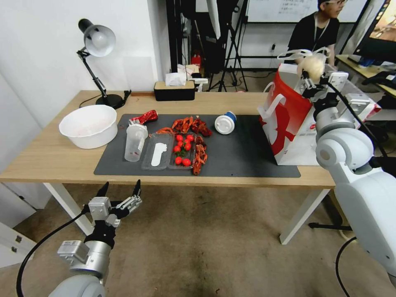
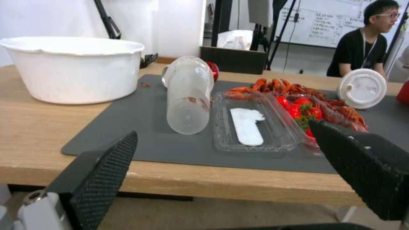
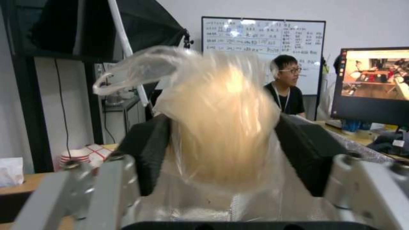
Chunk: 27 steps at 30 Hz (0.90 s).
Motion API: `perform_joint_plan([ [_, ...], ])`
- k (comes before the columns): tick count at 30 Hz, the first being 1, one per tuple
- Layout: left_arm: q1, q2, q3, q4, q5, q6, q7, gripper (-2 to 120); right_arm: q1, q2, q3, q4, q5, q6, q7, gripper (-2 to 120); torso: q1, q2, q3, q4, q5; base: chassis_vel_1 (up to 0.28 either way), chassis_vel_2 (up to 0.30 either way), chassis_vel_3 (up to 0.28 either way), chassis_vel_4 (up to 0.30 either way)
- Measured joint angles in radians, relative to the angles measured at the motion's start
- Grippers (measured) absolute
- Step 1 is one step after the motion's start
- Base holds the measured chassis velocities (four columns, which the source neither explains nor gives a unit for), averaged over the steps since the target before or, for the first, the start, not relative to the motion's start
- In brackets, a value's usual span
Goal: Pick up the trash from the table and place it into the takeout bag.
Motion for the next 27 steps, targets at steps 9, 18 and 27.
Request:
perform_joint_plan([
  [9,-0.004,0.001,0.001,-0.003,0.000,0.001,-0.001,100,-0.008,0.001,0.002,0.007,-0.002,-0.001,0.005,96,0.000,0.000,0.000,0.0000,0.0000,0.000,0.000,0.000,0.000],
  [18,-0.011,-0.001,-0.004,-0.003,-0.003,0.003,-0.002,100,-0.022,0.003,0.004,0.032,0.003,0.000,0.002,100,0.000,0.000,0.000,0.0000,0.0001,0.000,0.000,0.000,0.000],
  [27,-0.015,-0.001,-0.008,-0.004,-0.009,0.005,-0.002,100,-0.060,-0.002,0.004,0.130,0.044,0.044,-0.058,100,0.000,0.000,0.000,0.0000,0.0000,0.000,0.000,0.000,0.000],
])
